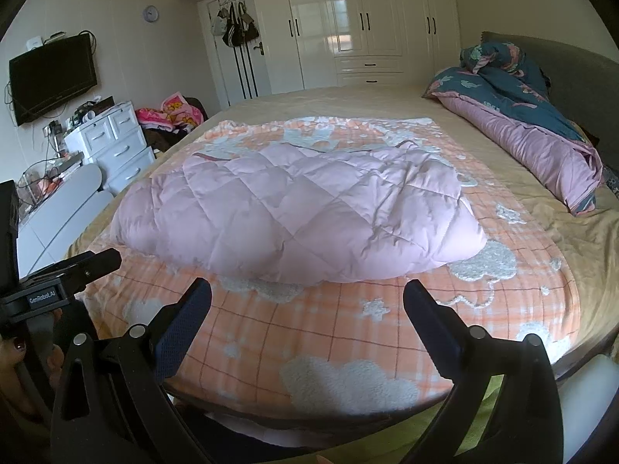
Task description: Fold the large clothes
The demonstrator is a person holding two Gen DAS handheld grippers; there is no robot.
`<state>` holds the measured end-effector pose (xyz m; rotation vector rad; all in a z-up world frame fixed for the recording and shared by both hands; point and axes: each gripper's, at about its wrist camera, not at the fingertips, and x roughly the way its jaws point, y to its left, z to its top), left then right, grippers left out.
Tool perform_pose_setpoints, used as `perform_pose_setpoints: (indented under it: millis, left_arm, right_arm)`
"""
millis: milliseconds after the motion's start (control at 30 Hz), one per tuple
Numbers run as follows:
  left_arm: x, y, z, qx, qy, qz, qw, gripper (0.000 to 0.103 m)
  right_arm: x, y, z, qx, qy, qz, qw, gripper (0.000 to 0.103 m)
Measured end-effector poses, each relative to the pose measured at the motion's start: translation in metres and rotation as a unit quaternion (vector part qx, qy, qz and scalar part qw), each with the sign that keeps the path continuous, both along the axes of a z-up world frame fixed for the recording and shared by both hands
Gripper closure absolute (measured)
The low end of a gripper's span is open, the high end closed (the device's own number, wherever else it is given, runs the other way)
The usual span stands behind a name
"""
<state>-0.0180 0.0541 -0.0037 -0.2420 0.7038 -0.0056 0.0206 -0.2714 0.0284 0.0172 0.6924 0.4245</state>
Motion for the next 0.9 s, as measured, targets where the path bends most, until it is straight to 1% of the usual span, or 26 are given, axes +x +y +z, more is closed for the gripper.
perform_pose_setpoints:
  millis: [433,900]
  left_arm:
    - [-0.0008,0.0005,0.0029,0.008,0.000,0.004,1.0000,0.009]
    - [-0.0008,0.0011,0.0038,0.009,0.001,0.005,0.9999,0.009]
  right_arm:
    - [0.0002,0.0000,0.0000,0.001,0.000,0.001,1.000,0.004]
    - [0.0001,-0.0003,-0.0009,0.000,0.002,0.001,1.000,0.004]
